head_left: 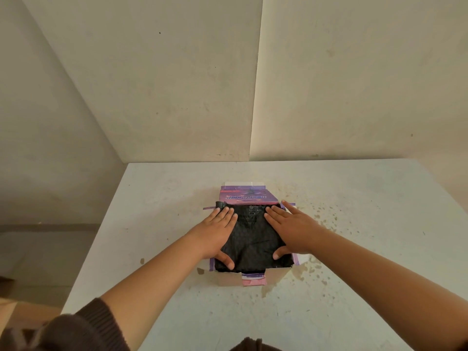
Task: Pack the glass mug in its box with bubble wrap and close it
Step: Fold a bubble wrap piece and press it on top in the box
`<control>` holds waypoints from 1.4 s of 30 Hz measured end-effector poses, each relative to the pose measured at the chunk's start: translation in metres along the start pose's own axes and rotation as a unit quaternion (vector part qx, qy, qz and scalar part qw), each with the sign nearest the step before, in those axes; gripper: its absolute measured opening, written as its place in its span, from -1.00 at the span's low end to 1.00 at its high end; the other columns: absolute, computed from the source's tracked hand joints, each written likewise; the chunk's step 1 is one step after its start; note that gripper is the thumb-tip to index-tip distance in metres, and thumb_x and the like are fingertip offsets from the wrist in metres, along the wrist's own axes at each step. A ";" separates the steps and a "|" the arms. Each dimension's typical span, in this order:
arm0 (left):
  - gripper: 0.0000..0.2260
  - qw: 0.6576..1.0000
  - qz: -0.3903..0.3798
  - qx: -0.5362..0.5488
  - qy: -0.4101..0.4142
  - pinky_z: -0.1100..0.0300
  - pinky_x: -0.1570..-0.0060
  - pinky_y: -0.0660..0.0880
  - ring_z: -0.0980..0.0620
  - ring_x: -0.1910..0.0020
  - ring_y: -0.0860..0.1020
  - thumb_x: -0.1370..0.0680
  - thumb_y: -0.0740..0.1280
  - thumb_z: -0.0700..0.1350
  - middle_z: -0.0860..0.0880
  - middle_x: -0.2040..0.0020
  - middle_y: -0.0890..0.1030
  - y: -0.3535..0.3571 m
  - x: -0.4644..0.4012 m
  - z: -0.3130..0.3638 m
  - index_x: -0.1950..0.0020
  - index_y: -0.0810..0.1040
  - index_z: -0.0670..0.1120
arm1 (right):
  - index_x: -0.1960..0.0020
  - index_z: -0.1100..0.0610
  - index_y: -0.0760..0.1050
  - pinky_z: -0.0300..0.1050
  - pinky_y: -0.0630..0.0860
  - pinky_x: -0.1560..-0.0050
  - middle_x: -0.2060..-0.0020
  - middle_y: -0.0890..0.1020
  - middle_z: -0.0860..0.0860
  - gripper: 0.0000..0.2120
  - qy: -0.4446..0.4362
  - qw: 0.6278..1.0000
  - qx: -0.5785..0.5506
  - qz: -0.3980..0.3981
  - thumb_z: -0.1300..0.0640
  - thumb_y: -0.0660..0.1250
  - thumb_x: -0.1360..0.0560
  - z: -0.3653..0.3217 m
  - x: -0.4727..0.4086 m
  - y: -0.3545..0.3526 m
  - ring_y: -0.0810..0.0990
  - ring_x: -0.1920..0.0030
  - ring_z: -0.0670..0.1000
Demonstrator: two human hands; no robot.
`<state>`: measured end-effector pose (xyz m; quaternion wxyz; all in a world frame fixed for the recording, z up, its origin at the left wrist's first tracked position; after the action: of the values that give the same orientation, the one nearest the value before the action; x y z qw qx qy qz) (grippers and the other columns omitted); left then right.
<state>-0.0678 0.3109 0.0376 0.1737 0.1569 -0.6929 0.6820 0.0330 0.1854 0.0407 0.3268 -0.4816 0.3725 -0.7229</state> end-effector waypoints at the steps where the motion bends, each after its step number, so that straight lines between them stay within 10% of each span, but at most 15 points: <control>1: 0.14 1.000 -0.003 -0.010 0.002 0.09 -0.39 -0.35 -0.09 -0.50 -0.27 -0.32 0.31 0.40 -0.18 -0.52 -0.25 0.000 -0.002 0.001 -0.51 -0.26 -0.22 | -0.52 0.17 -0.23 0.09 -0.37 -0.44 -0.53 -0.11 0.10 0.00 0.001 1.000 0.011 0.000 -0.47 0.03 -0.39 0.000 -0.002 0.001 -0.16 -0.52 0.06; 18: 0.18 0.981 -0.102 -0.151 -0.072 0.06 -0.44 -0.24 -0.14 -0.52 -0.17 -0.31 0.30 0.43 -0.21 -0.53 -0.20 0.018 -0.029 0.013 -0.47 -0.35 -0.25 | -0.52 0.14 -0.26 0.21 -0.53 -0.22 -0.53 -0.09 0.08 0.11 0.040 0.990 0.095 -0.091 -0.53 0.12 -0.30 -0.009 -0.021 0.004 -0.15 -0.52 0.07; 25: -0.10 0.989 0.104 0.003 -0.106 -0.12 -0.44 -0.29 -0.08 -0.48 -0.32 -0.46 0.12 0.36 -0.11 -0.54 -0.21 0.003 0.008 -0.004 -0.53 -0.23 -0.13 | -0.53 0.02 -0.08 0.19 -0.44 -0.37 -0.52 0.04 0.08 -0.09 -0.010 0.998 -0.051 0.024 -0.46 0.10 -0.38 -0.007 -0.009 -0.009 -0.06 -0.52 0.08; 28: -0.32 0.934 0.154 0.246 -0.208 0.02 -0.45 -0.19 -0.04 -0.49 -0.30 -0.61 0.08 0.15 -0.07 -0.53 -0.28 0.021 0.034 -0.013 -0.53 -0.26 -0.07 | -0.53 0.02 -0.02 0.01 -0.30 -0.43 -0.53 0.04 0.02 -0.22 -0.094 0.986 -0.094 0.103 -0.37 0.07 -0.47 -0.029 -0.010 -0.029 -0.08 -0.52 0.03; 32: -0.47 0.765 0.194 0.553 -0.268 0.15 -0.43 0.07 0.03 -0.52 0.03 -0.65 0.02 0.04 0.01 -0.56 -0.05 0.053 0.038 -0.001 -0.55 -0.14 0.00 | -0.53 0.04 -0.16 -0.07 -0.32 -0.45 -0.52 -0.12 -0.04 -0.20 -0.216 0.965 -0.095 0.116 -0.39 -0.03 -0.48 -0.067 -0.028 -0.035 -0.27 -0.49 -0.05; 42: -0.60 0.615 0.217 0.707 -0.274 0.09 -0.43 0.20 0.07 -0.44 0.24 -0.65 0.02 0.07 0.05 -0.48 0.26 0.069 0.035 0.002 -0.50 0.17 0.10 | -0.45 0.04 -0.43 -0.07 -0.38 -0.44 -0.46 -0.36 0.02 -0.11 -0.289 0.952 -0.064 0.076 -0.49 -0.14 -0.41 -0.078 -0.057 -0.005 -0.41 -0.46 0.02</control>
<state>-0.1303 0.3111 -0.0077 -0.3420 0.2559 -0.0251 0.9038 -0.0225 0.2528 -0.0011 0.4428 -0.6602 0.3426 -0.5007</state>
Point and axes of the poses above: each hand's wrist, its own x-axis away from the middle knuckle, its own y-axis out of the palm, z = x × y, the point moved 7 cm from there along -x, towards the middle knuckle
